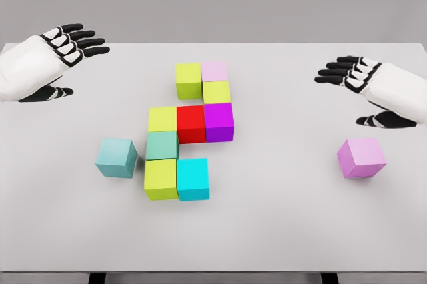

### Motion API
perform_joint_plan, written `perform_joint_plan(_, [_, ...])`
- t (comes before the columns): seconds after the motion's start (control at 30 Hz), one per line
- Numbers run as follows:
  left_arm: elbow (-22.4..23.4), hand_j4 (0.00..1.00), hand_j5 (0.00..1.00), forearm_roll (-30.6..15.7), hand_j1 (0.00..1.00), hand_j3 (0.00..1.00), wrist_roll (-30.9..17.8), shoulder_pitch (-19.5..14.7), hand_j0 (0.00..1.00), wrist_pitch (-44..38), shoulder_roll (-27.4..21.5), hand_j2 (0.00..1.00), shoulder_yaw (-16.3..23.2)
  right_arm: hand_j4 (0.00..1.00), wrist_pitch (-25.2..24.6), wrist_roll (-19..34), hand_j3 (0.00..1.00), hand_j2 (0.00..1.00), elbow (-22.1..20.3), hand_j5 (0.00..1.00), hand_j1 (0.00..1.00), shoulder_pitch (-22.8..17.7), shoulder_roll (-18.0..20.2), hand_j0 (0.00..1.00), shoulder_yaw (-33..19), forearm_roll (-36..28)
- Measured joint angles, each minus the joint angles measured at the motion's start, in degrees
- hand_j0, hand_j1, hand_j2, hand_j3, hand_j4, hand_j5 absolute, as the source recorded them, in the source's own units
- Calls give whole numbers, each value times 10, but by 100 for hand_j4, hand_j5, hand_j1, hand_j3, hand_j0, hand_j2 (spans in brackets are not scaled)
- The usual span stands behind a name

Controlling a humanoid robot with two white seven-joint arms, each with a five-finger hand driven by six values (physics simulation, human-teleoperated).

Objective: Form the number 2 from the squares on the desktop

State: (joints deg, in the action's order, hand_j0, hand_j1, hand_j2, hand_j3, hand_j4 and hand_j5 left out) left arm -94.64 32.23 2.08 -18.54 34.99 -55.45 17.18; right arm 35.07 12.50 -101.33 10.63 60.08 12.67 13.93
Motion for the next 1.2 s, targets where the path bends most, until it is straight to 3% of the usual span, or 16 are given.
perform_joint_plan(0.23, [3,100,100,4,100,100,0,1,100,0,-9,100,4,100,0,13,100,100,0,100,100,38,17,100,9,-12])
perform_joint_plan(0.33, [0,100,100,5,100,100,0,-1,100,0,-25,100,23,100,0,13,100,100,0,100,100,63,25,100,23,-24])
perform_joint_plan(0.37, [-1,100,100,4,100,100,0,-1,100,0,-32,100,32,100,0,15,100,100,0,100,100,84,29,100,30,-25])
perform_joint_plan(0.47, [-1,100,100,-3,100,100,2,0,100,0,-53,100,47,100,-1,17,100,100,7,100,100,202,66,100,104,-20])
perform_joint_plan(0.57, [2,100,100,-31,100,100,3,-1,100,0,-77,100,66,100,0,19,100,100,13,100,100,257,112,100,200,5])
perform_joint_plan(0.7, [4,100,100,-87,100,100,3,-1,100,0,-112,100,96,100,0,21,100,100,11,100,100,270,150,100,281,46])
perform_joint_plan(0.87, [4,100,100,-174,100,100,3,-1,100,0,-156,100,142,100,0,72,100,100,4,100,100,268,176,100,320,70])
perform_joint_plan(1.0, [3,100,100,-224,100,100,3,-1,100,0,-173,100,174,100,0,96,100,100,2,100,100,268,172,100,332,78])
perform_joint_plan(1.2, [-7,100,100,-260,100,100,2,-1,100,0,-185,100,214,100,0,115,100,100,2,100,100,270,148,100,349,94])
